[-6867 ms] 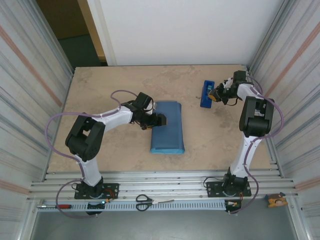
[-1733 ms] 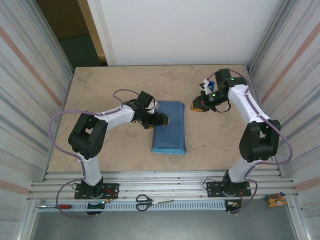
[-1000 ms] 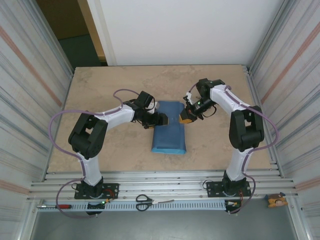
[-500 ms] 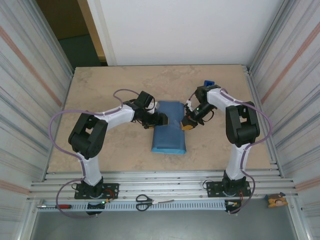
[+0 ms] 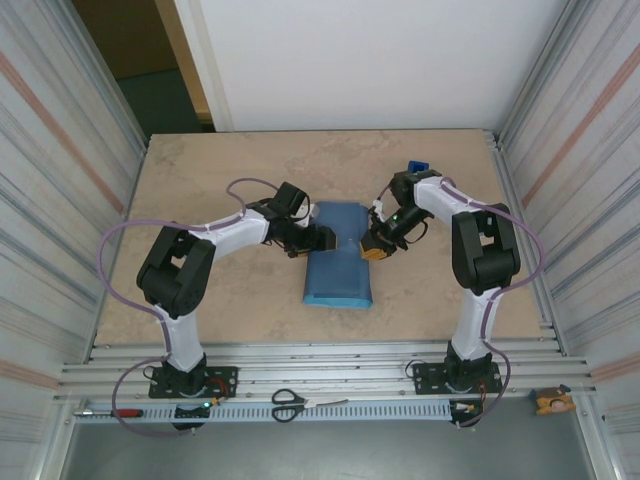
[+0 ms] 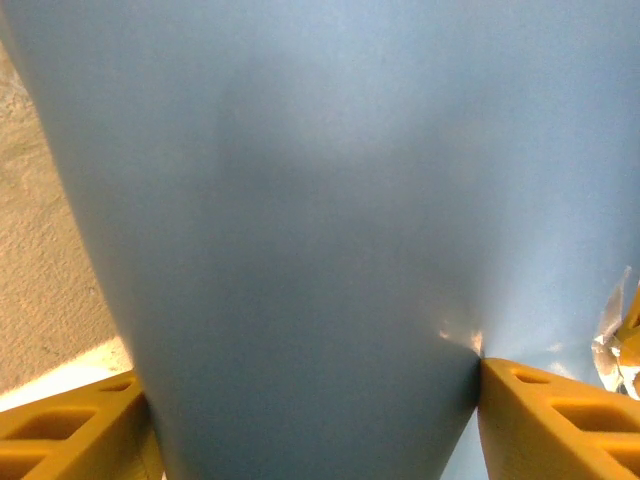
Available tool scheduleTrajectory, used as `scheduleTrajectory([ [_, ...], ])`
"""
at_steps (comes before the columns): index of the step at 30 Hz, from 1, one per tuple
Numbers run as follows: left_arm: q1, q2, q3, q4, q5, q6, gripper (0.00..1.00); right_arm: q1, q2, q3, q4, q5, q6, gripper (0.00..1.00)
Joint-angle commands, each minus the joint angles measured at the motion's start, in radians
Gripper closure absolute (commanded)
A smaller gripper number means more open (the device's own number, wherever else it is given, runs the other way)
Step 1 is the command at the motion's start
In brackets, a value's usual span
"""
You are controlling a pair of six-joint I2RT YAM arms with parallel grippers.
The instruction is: Wrap the gift box in paper
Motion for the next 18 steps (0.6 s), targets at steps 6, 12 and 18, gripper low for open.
scheduleTrajectory([
  [6,-0.041,0.117,-0.065,-0.105,-0.086,0.020,0.26,0.010,-0.071,0.026,-0.013,0.026,0.049,0.66],
  [12,-0.041,0.119,-0.066,-0.106,-0.086,0.021,0.26,0.014,-0.078,0.022,-0.008,0.033,0.066,0.54],
  [18,-0.041,0.112,-0.074,-0.099,-0.084,0.018,0.26,0.019,-0.074,0.023,0.016,0.015,0.078,0.54],
])
